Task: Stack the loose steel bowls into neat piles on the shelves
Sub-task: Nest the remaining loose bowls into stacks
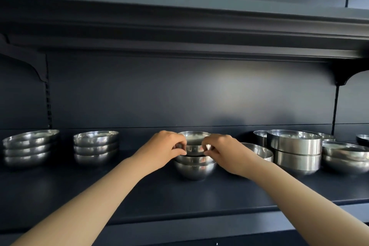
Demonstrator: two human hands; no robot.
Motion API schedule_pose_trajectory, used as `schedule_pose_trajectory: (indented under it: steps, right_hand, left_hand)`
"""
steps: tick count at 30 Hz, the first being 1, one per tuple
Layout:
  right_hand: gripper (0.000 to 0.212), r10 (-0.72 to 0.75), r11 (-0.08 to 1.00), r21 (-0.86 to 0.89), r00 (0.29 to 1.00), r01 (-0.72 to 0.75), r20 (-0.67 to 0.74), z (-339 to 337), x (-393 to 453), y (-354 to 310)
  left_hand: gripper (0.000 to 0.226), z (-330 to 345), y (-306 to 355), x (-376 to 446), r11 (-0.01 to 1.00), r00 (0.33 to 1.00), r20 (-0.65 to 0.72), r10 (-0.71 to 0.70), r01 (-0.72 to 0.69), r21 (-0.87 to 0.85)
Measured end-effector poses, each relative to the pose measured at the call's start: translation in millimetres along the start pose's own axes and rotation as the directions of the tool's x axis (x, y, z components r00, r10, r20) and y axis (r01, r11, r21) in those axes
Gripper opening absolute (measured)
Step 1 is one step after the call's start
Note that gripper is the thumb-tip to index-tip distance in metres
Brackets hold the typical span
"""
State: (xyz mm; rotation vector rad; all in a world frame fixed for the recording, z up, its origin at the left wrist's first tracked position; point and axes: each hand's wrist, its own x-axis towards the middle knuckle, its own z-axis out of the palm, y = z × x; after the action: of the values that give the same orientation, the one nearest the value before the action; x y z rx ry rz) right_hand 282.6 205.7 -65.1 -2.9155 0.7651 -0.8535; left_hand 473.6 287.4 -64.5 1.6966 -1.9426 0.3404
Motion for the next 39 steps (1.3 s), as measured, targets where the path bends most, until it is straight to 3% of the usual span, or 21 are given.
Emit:
schedule_pose_trajectory:
  steps: [6, 9, 12, 14, 18, 21, 26, 31, 39]
  right_hand:
    - [0.01, -0.026, 0.999, -0.044, 0.999, 0.028, 0.029, 1.9, -1.1, 3.1]
    - [0.017, -0.027, 0.999, -0.045, 0.999, 0.028, 0.032, 2.0, -5.2, 5.5]
    - [0.034, 0.026, 0.999, -0.018, 0.999, -0.026, -0.044, 2.1, -9.9, 11.1]
    - [0.042, 0.08, 0.996, -0.034, 0.993, -0.083, -0.082, 2.6, -10.8, 14.0]
    - [0.038, 0.117, 0.993, 0.01, 0.986, -0.117, -0.118, 5.2, -8.5, 13.9]
    - [0.033, 0.129, 0.992, 0.031, 0.981, -0.126, -0.142, 6.9, -6.1, 13.0]
    - [0.036, 0.148, 0.989, 0.039, 0.98, -0.144, -0.136, 11.1, -6.1, 10.1]
    - [0.045, 0.232, 0.968, 0.118, 0.969, -0.221, -0.088, 15.7, -7.1, 9.8]
    - [0.041, 0.254, 0.947, 0.22, 0.965, -0.234, -0.068, 21.7, -3.2, 15.7]
  left_hand:
    - [0.002, 4.1, -1.9, -3.3, 1.0, 1.0, 0.002, 0.018, -0.018, -0.014]
    - [0.013, 7.0, -5.8, -6.1, 0.998, 0.999, -0.038, 0.0, -0.002, -0.06]
    - [0.045, 10.8, -10.3, -10.5, 0.978, 0.984, -0.091, -0.152, 0.136, -0.159]
    - [0.062, 13.6, -12.7, -12.9, 0.926, 0.953, -0.044, -0.3, 0.28, -0.254]
    - [0.03, 22.2, -12.6, -14.3, 0.742, 0.931, 0.12, -0.345, 0.349, -0.572]
    - [0.019, 25.4, -11.7, -13.3, 0.678, 0.938, 0.095, -0.334, 0.309, -0.667]
    - [0.029, 27.9, -13.5, -14.5, 0.662, 0.934, 0.091, -0.345, 0.311, -0.682]
    - [0.056, 40.5, -16.2, -18.1, 0.647, 0.911, 0.175, -0.373, 0.391, -0.655]
    - [0.049, 57.6, -12.4, -21.3, 0.64, 0.9, 0.241, -0.363, 0.429, -0.638]
